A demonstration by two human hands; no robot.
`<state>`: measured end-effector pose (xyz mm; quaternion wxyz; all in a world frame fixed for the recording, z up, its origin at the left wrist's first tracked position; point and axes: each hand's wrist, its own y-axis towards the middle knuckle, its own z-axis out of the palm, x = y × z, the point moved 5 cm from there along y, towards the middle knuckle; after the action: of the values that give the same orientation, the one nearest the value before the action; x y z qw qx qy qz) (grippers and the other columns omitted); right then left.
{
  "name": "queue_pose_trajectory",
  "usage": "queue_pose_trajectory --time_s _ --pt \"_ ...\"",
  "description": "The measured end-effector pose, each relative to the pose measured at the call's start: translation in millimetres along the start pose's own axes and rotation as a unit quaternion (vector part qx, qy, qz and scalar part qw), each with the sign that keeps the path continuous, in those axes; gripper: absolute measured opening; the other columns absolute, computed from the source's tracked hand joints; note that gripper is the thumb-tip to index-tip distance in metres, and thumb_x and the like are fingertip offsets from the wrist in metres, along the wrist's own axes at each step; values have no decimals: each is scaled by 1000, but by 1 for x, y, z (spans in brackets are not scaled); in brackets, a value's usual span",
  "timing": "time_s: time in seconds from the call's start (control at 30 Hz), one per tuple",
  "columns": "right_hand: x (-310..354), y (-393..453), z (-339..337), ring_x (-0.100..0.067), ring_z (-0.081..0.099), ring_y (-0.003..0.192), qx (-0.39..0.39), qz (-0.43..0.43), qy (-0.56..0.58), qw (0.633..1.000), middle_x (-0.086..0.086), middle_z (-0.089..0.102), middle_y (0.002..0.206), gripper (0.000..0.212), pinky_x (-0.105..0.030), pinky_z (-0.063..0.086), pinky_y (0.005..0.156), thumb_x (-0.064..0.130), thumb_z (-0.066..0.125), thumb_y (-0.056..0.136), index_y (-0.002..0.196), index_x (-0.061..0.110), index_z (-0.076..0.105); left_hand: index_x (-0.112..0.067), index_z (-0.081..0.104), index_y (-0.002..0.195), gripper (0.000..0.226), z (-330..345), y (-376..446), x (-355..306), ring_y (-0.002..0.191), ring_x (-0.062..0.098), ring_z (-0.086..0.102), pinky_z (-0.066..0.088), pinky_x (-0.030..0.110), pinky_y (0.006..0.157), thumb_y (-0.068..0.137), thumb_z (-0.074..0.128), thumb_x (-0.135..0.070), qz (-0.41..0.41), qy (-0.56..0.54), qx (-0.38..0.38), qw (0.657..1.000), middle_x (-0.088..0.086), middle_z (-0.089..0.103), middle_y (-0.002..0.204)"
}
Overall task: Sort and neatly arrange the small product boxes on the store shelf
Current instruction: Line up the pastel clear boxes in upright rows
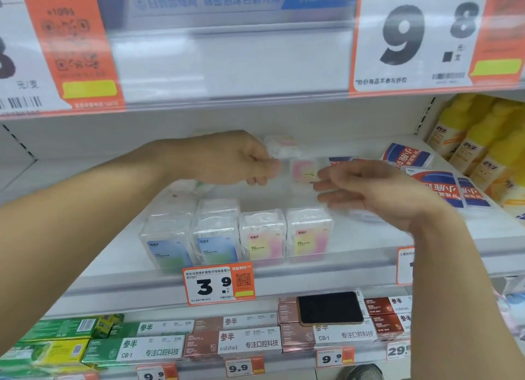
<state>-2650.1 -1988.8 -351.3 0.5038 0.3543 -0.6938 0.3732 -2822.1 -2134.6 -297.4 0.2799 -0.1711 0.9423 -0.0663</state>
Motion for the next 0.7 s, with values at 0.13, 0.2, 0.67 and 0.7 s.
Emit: queue_pose_trajectory --time_s 0.13,0.2,0.67,0.7 --pt "5 50 -1 -21 71 91 -191 -74 -126 971 -2 74 99 10 -26 57 75 14 65 93 97 20 71 -7 70 93 38 -26 9 35 86 26 67 55 41 85 89 58 -43 -65 80 -86 991 6 72 94" --pt "-2 71 10 -19 65 101 -147 -40 -265 952 -1 69 116 22 -23 48 79 27 69 89 109 20 69 -2 67 84 32 -33 15 50 77 24 60 53 37 80 87 60 -33 -92 88 -111 986 7 70 86" --pt "-5 69 -2 -16 65 88 -136 -21 -258 956 3 64 99 49 -21 50 61 14 92 58 96 16 61 -4 31 144 72 -15 125 35 114 26 53 44 34 94 94 48 -53 -158 105 -106 976 8 51 135" --pt "-3 68 -5 -15 66 88 -141 -40 -249 957 4 65 97 48 -20 51 61 8 91 58 95 15 62 -4 28 146 75 -10 132 32 120 27 51 43 36 98 94 47 -54 -153 102 -105 977 9 49 140"
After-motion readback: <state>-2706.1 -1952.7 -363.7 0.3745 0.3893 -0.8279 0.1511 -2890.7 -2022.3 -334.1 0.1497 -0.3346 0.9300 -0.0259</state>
